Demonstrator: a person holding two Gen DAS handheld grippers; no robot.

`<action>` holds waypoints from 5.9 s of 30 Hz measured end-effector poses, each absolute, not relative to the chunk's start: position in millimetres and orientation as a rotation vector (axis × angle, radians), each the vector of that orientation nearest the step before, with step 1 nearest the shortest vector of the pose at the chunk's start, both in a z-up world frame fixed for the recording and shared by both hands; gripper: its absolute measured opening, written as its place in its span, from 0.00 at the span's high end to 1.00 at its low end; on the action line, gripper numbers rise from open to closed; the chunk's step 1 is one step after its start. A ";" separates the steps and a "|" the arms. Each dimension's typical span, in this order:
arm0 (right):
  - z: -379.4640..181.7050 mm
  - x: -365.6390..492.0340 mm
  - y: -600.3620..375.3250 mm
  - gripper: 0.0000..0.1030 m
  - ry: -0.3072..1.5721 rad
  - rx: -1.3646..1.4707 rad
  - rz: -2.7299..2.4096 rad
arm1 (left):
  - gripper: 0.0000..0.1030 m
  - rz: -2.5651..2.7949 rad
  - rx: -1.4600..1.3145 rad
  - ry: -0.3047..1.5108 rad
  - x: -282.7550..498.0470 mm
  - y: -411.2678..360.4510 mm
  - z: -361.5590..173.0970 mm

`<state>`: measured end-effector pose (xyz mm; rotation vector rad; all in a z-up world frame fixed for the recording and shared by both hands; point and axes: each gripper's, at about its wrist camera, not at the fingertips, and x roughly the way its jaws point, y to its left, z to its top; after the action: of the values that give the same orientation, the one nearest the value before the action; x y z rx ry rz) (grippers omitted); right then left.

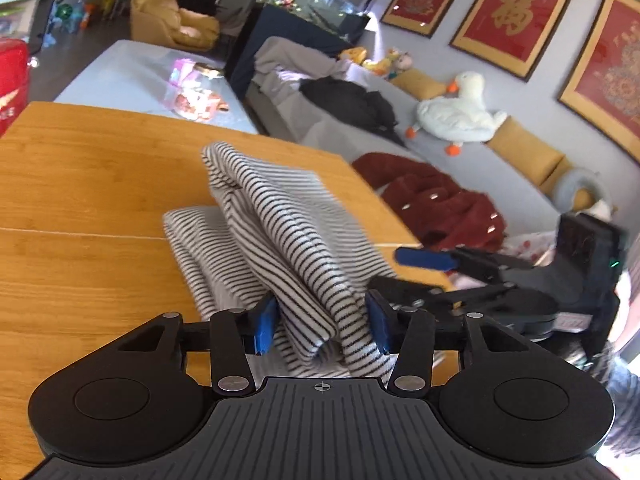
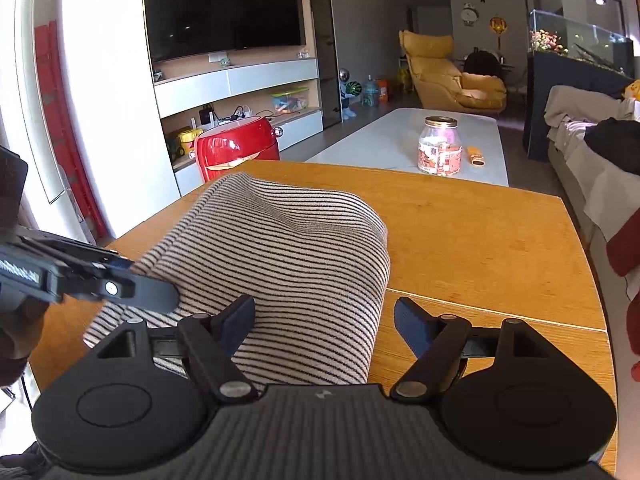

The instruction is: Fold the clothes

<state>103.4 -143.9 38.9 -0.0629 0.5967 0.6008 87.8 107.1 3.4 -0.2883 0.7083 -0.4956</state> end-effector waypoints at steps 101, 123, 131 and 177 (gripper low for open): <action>12.7 163.1 -175.0 0.13 0.949 0.330 0.721 | 0.13 -0.480 -0.334 0.759 101.6 133.0 -14.3; 4.2 298.0 -29.4 0.26 0.770 0.188 0.796 | 0.24 -0.281 -0.370 0.688 214.5 210.5 -18.2; 9.1 310.8 -3.0 0.22 0.707 0.080 0.787 | 0.32 -0.140 -0.255 0.507 200.7 211.4 17.5; 18.9 193.2 49.6 0.38 0.441 -0.396 0.857 | 0.30 -0.227 -0.254 0.548 287.8 229.1 2.2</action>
<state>193.2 49.6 18.9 -0.3960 0.4408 0.8572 287.8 229.1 2.2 -0.2541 0.5485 -0.2267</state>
